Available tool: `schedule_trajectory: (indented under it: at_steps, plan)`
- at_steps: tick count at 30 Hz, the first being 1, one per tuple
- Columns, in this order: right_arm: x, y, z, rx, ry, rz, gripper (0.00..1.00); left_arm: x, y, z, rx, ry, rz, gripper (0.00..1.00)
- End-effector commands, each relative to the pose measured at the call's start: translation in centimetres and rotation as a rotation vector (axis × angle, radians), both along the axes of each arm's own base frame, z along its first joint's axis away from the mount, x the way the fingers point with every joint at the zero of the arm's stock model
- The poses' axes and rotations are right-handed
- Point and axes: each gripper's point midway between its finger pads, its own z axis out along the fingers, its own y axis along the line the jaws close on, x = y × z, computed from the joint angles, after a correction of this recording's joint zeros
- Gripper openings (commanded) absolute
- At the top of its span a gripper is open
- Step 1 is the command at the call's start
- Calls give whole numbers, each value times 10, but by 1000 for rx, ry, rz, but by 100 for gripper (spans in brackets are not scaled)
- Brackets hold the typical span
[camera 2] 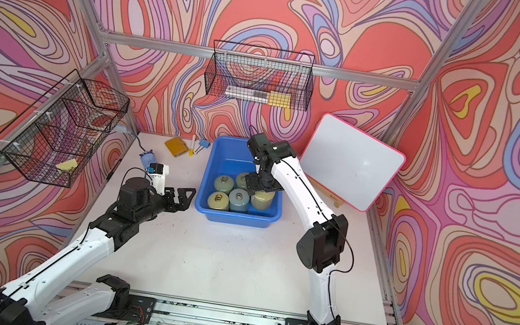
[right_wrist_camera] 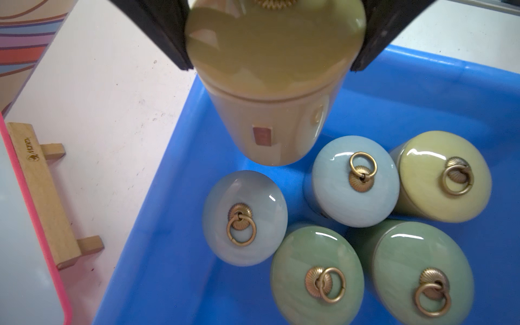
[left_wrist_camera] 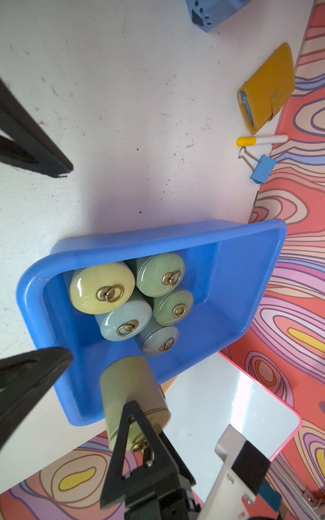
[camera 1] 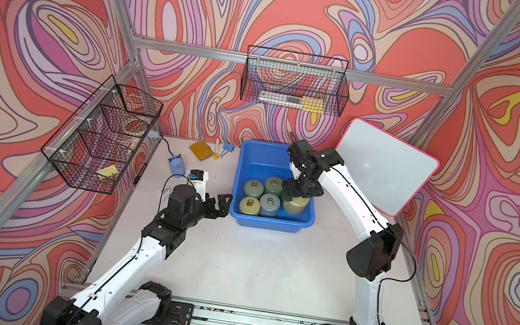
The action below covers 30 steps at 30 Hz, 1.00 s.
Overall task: Take the tea canister out of the basket
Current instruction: Place the tea canister at the center of the board.
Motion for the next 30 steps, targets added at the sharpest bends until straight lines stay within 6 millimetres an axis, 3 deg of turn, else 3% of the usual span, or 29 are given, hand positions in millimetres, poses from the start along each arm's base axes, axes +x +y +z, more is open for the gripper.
schedule_trajectory:
  at_steps: [1, 8, 14, 23, 30]
  plan:
    - [-4, -5, 43, 52, -92, -10, 58, 2, 1, 0, -2, -18, 10, 99]
    - [-13, -5, 61, 90, -103, -9, 58, 1, 1, 0, -5, -16, 9, 99]
    - [-32, -2, 71, 121, -101, 2, 58, 1, 3, 2, -2, -24, 19, 99]
    - [-85, 20, 77, 159, -105, 43, 58, 0, 10, 0, 16, -23, 57, 99]
    - [-136, 36, 64, 161, -94, 59, 58, -2, 16, 0, 25, -33, 85, 99]
